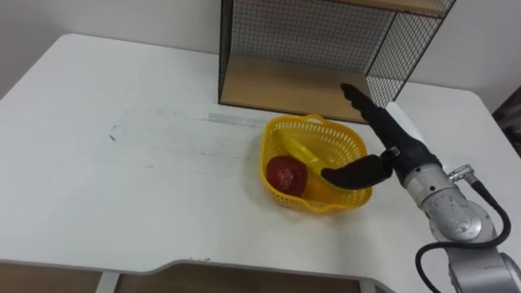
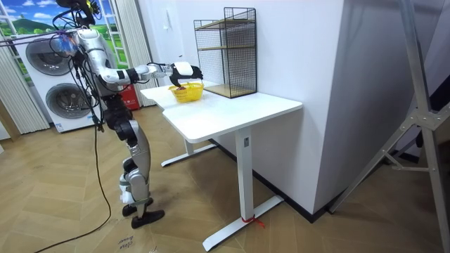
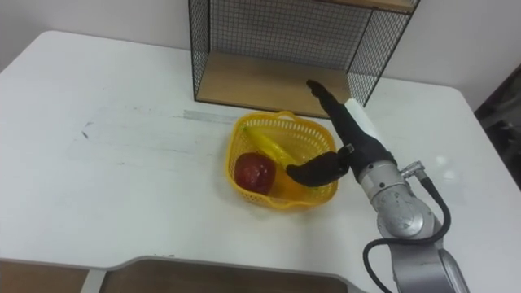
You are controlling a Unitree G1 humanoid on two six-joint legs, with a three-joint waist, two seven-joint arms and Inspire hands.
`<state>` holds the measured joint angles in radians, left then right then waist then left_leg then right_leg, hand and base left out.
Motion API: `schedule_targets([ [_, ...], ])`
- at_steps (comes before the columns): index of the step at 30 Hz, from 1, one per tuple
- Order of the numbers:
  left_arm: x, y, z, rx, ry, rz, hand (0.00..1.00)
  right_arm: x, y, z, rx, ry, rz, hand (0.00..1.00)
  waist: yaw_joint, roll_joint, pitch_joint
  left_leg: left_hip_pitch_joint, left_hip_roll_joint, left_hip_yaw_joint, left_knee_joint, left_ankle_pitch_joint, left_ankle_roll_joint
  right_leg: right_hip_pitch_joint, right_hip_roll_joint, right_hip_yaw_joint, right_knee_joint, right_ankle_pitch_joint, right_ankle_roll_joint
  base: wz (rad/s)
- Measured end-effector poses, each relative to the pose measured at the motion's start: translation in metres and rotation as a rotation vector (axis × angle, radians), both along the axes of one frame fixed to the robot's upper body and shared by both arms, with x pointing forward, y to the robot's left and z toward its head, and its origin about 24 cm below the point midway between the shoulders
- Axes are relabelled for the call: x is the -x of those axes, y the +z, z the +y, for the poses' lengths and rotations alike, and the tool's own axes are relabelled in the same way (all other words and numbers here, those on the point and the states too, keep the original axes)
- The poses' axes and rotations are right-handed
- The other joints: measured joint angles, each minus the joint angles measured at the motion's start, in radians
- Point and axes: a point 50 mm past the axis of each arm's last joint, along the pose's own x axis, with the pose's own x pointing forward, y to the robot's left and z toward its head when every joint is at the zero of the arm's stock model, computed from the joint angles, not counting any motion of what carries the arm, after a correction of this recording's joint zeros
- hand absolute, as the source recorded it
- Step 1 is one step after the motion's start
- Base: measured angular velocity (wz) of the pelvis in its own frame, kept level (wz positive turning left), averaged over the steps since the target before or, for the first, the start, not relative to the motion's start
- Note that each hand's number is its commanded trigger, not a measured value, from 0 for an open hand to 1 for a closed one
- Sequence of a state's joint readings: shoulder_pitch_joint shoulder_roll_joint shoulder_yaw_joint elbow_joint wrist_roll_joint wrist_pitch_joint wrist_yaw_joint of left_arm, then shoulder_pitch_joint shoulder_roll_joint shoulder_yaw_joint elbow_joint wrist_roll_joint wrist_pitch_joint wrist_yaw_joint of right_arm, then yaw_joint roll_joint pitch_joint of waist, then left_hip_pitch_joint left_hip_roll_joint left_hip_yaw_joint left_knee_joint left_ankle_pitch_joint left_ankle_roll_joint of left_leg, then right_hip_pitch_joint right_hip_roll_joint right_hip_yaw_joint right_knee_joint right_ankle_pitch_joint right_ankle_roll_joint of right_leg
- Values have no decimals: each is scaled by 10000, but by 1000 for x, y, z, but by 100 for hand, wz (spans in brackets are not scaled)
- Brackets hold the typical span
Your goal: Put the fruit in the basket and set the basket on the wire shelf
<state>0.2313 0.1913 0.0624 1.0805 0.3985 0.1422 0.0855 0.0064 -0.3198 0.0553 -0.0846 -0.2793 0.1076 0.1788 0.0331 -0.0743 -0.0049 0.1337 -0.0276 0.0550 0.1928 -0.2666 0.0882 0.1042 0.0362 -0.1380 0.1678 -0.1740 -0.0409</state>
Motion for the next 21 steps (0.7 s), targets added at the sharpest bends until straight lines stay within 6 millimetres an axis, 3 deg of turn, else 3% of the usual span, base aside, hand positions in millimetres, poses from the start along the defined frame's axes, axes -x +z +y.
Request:
schedule_targets([
  [6, 7, 1, 4, -185, 1943, -588, 0, 4, -10, -10, -1517, -876, 205, 0, -8, 129, 29, 56, -6, -14, 46, 0, 0, 101, -15, -20, -37, 0, 0, 0],
  [12, 26, 5, 16, -851, 6153, -1705, 0, 7, -4, -33, -2078, -2347, -425, 0, 18, 326, 2, 41, 0, -83, 54, 0, -1, 94, -12, -56, 4, -1, -1, 2],
  [14, 35, 11, 28, -1725, 8627, -2348, 0, 13, -4, -48, -2146, -3409, -778, 0, 25, 373, -3, 166, 0, -151, 37, 0, -1, 229, -13, -139, -9, -2, 0, 11],
  [17, 34, 26, 50, -3255, 11478, -3778, 0, 25, -5, -68, -2486, -5003, -1207, 0, 88, 363, -21, 143, -6, -315, 2, 0, -1, 253, -28, -267, 8, -3, 1, 14],
  [21, 25, 52, 77, -5307, 13997, -5746, 0, 47, -8, -94, -2652, -6937, -1585, 0, 356, 454, -66, 215, -10, -337, -29, 0, -1, 302, -21, -160, 9, -3, 2, 2],
])
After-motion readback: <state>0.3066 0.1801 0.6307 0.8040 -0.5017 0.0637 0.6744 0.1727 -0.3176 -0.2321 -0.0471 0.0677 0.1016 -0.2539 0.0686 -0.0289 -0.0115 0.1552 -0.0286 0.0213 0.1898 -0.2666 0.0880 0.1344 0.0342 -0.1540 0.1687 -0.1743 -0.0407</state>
